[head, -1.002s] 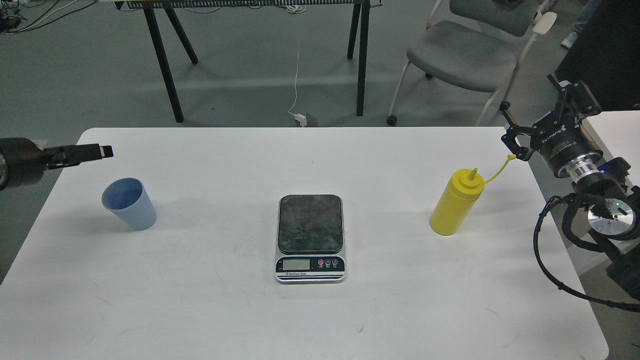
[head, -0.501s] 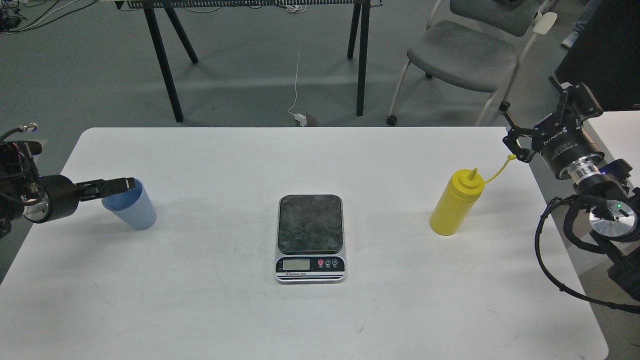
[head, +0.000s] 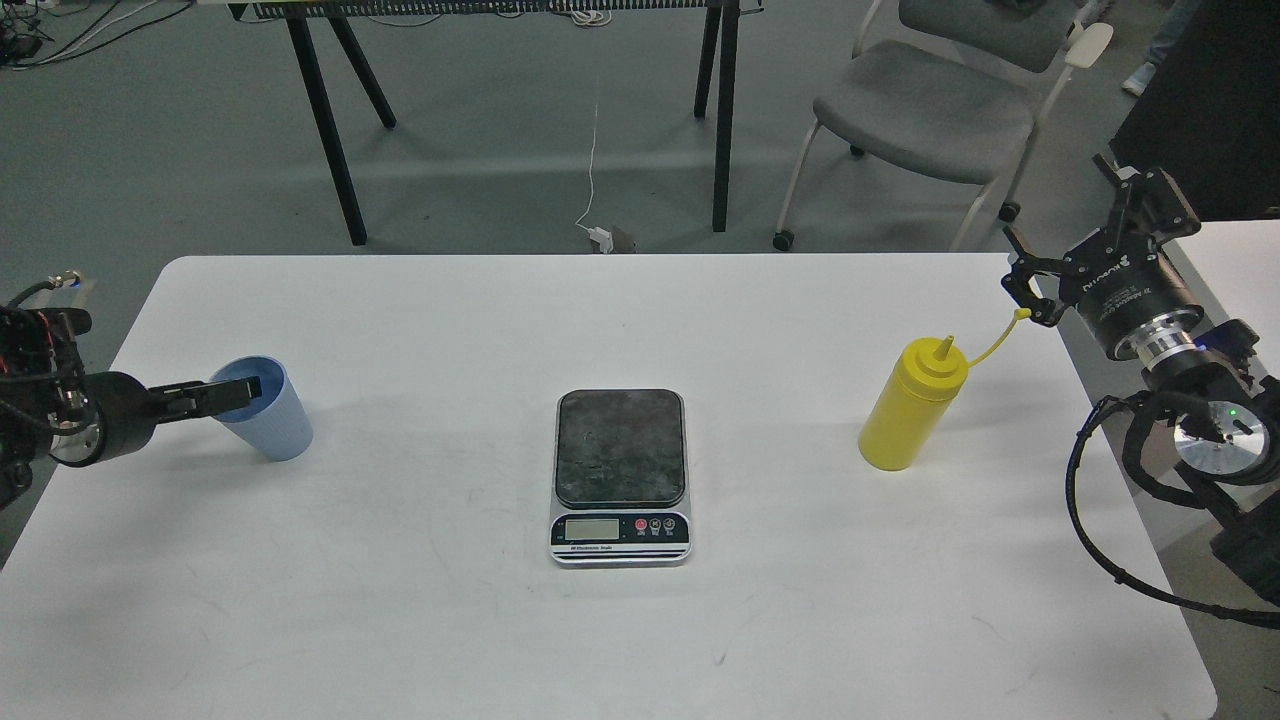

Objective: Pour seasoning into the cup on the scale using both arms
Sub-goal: 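Reach the left gripper to the blue cup and grasp its rim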

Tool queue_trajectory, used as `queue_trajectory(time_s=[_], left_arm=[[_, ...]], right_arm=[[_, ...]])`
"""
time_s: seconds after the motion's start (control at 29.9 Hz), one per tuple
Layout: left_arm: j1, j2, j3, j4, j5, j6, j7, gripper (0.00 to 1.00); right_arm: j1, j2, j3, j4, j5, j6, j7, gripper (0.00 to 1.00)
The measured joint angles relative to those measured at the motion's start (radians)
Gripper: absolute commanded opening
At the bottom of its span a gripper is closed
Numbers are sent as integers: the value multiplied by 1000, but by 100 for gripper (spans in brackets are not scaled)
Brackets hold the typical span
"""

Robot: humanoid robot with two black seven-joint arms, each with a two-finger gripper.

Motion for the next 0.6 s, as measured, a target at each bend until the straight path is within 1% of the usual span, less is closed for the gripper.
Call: queue_trajectory(time_s=[0.07, 0.1, 0.2, 0.27, 0.33, 0.43, 0.6], left_arm=[[0, -16, 21, 27, 0, 22, 0, 68], [0, -23, 28, 43, 0, 28, 0, 59], [-2, -35, 36, 70, -5, 35, 0, 43], [-5, -36, 38, 75, -9, 35, 0, 30], [-10, -36, 38, 78, -11, 30, 0, 21], [-13, -36, 38, 78, -12, 23, 0, 14], [-14, -35, 38, 76, -8, 0, 0, 7]], right_arm=[[-1, 0, 0, 0, 0, 0, 0, 99], [-2, 0, 0, 0, 0, 0, 0, 99], [-4, 0, 0, 0, 0, 0, 0, 99], [-4, 1, 0, 0, 0, 0, 0, 99], [-4, 2, -1, 0, 0, 0, 0, 99], [-5, 6, -1, -1, 0, 0, 0, 99], [-5, 8, -2, -1, 0, 0, 0, 99]])
